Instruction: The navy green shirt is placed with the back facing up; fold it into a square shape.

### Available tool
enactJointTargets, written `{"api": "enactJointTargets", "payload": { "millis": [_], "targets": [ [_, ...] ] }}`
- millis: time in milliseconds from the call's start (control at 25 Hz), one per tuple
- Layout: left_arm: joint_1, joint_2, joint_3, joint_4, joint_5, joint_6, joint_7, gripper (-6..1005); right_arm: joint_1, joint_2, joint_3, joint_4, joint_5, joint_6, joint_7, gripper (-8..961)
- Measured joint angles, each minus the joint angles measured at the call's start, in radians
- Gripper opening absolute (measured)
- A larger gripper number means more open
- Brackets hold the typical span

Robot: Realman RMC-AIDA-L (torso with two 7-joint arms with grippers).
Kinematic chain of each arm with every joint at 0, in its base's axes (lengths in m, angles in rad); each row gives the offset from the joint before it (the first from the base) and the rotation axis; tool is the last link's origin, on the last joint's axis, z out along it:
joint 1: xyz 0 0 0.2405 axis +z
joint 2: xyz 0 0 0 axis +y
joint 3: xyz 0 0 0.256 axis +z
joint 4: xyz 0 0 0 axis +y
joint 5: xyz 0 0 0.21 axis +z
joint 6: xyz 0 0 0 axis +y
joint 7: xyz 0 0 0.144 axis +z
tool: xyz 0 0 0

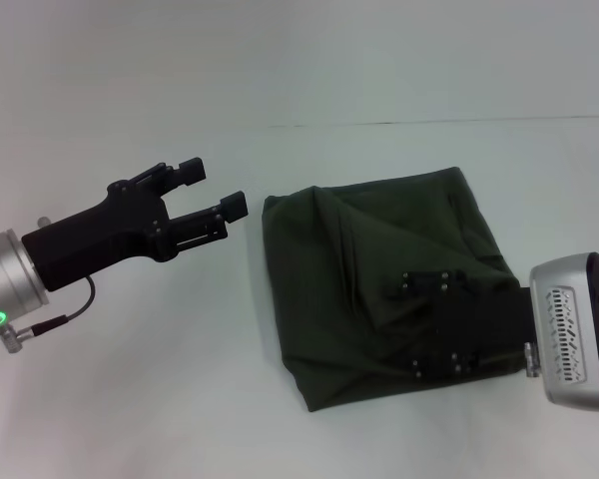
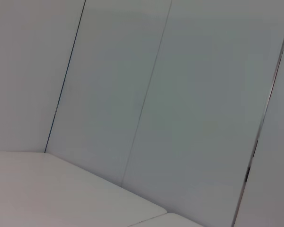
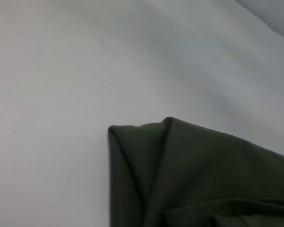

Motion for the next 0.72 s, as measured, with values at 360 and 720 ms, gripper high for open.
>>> {"api": "enactJointTargets", "payload": {
  "millis": [360,720],
  "targets": [
    [0.0,0.0,0.0,0.0,0.001,0.013,-0.001,911,0.01,0.005,-0.021,0.015,0.023,0.007,-0.011,809],
    [-0.002,0.0,-0.003,0.0,0.001,0.013,-0.001,911,0.007,0.005,-0.019,0.007,0.064,0.025,-0.009,805]
  ]
}}
